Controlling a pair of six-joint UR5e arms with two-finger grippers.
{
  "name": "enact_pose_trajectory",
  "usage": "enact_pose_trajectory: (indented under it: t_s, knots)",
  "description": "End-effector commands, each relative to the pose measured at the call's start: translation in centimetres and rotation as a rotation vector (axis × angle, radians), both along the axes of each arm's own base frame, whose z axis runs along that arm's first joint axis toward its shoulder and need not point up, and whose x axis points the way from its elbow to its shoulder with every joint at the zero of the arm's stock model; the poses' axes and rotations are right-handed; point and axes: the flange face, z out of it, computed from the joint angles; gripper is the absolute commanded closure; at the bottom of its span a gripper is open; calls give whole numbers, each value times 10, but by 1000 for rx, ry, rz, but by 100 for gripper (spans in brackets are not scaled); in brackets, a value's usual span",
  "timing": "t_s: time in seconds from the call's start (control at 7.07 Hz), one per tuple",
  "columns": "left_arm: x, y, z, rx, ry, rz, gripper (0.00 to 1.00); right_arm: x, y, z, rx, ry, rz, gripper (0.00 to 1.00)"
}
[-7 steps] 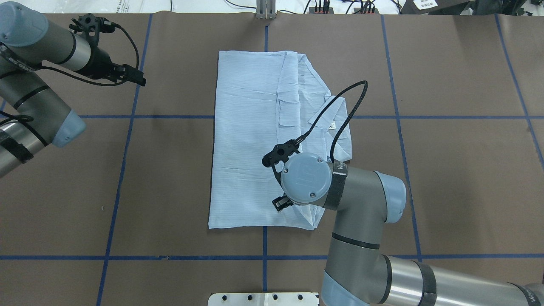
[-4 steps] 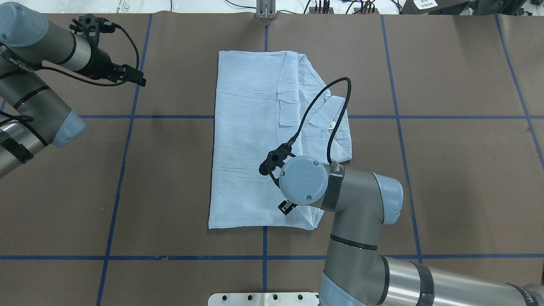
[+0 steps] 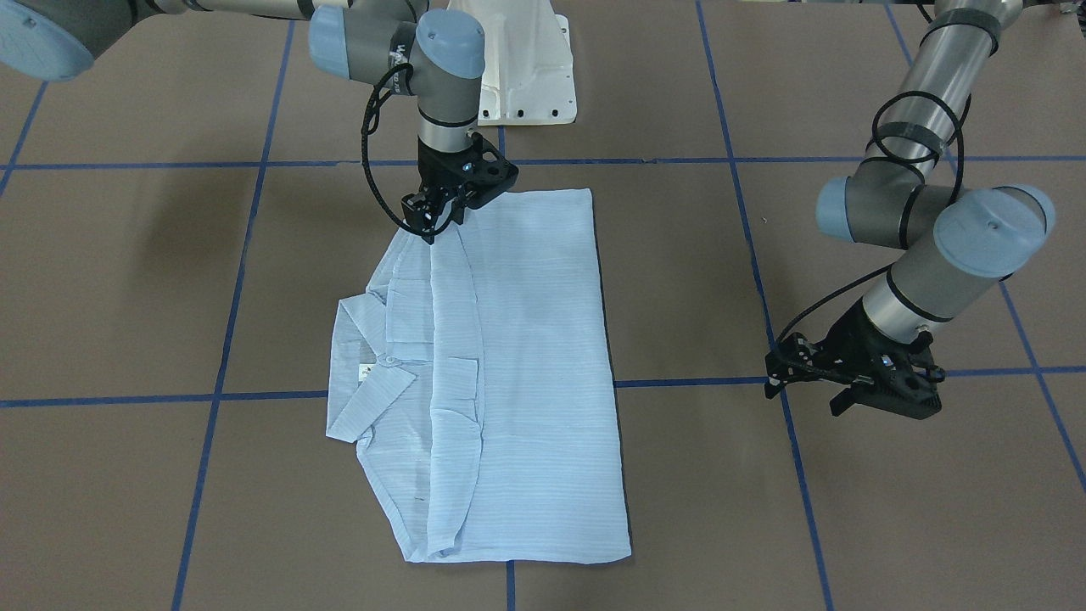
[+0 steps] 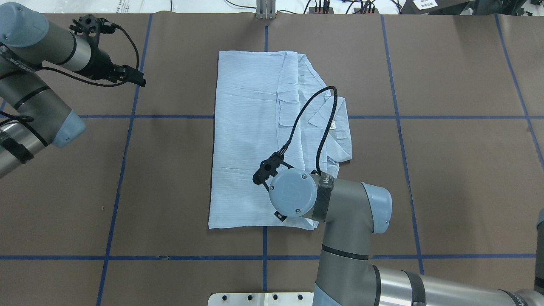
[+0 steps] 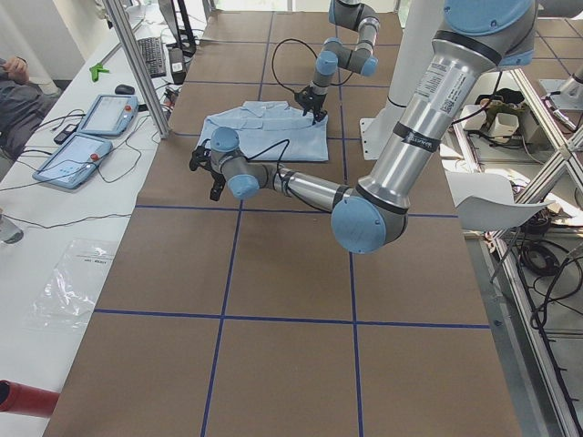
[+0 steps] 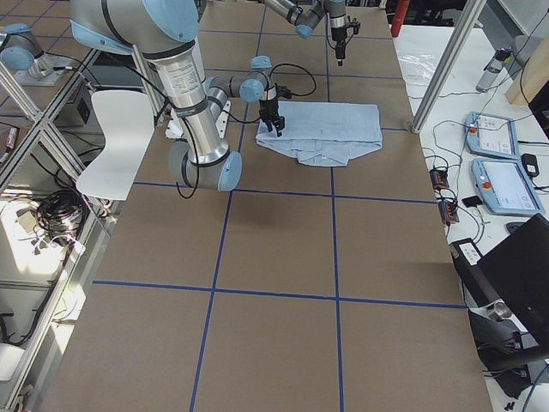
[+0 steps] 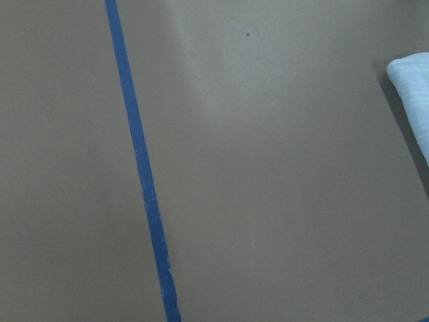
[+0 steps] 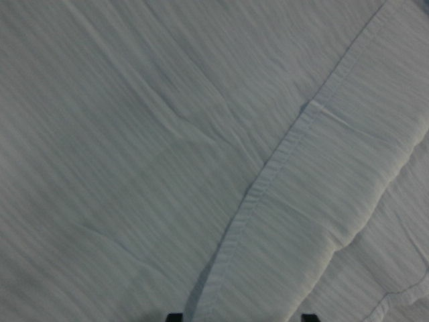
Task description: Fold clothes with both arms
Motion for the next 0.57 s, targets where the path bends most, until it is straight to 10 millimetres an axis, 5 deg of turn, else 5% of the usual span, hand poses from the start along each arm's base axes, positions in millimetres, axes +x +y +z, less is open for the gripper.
enact_pose_trajectory:
  t_s: [0.0,0.28,0.42]
  knots:
    - [0,0,2,-1,-2,-1,0,-7,4,-2,7,12,4,37]
    - [0,0,0,1,1,0,0,-4,1,-8,14,49,16,70]
    - [1,1,-1,2,2,2,0,0,-4,-4,19,56,28,80]
